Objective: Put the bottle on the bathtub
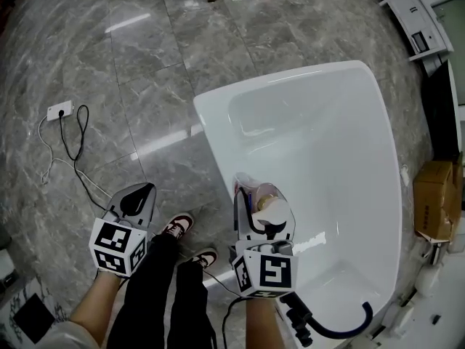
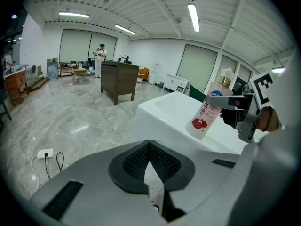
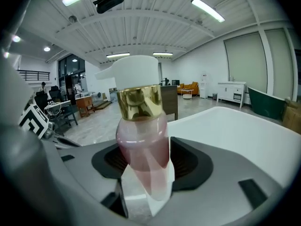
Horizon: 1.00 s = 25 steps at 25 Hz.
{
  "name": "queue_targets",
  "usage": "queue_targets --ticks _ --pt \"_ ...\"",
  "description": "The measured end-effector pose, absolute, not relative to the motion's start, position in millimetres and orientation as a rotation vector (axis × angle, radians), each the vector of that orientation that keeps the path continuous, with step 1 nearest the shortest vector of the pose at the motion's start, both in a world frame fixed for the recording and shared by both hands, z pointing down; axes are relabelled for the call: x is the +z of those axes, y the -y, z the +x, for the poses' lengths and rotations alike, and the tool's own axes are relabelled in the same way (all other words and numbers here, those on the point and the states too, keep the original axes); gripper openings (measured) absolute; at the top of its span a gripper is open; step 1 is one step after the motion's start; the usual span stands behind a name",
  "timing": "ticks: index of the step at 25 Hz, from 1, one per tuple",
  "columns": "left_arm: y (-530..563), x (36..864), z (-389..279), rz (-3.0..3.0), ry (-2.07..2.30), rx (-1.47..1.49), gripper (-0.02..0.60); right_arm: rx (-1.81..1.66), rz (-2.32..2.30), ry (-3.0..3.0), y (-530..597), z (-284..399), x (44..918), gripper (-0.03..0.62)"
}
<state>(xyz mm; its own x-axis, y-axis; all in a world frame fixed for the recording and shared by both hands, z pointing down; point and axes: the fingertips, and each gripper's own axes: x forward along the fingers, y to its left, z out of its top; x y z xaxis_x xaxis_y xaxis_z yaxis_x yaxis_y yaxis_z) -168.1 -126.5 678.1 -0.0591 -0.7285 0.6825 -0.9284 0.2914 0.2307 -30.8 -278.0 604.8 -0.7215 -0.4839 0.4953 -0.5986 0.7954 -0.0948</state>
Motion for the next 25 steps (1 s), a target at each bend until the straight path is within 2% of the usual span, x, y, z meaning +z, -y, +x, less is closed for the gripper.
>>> queue_targets --ticks 16,25 --pt "140 645 -142 1.573 1.798 0.359 0.017 0.406 0.882 2.450 254 11 603 0.273" --pt "152 595 -138 1.584 1.820 0.312 0.016 0.373 0.879 2.478 248 22 558 0.273"
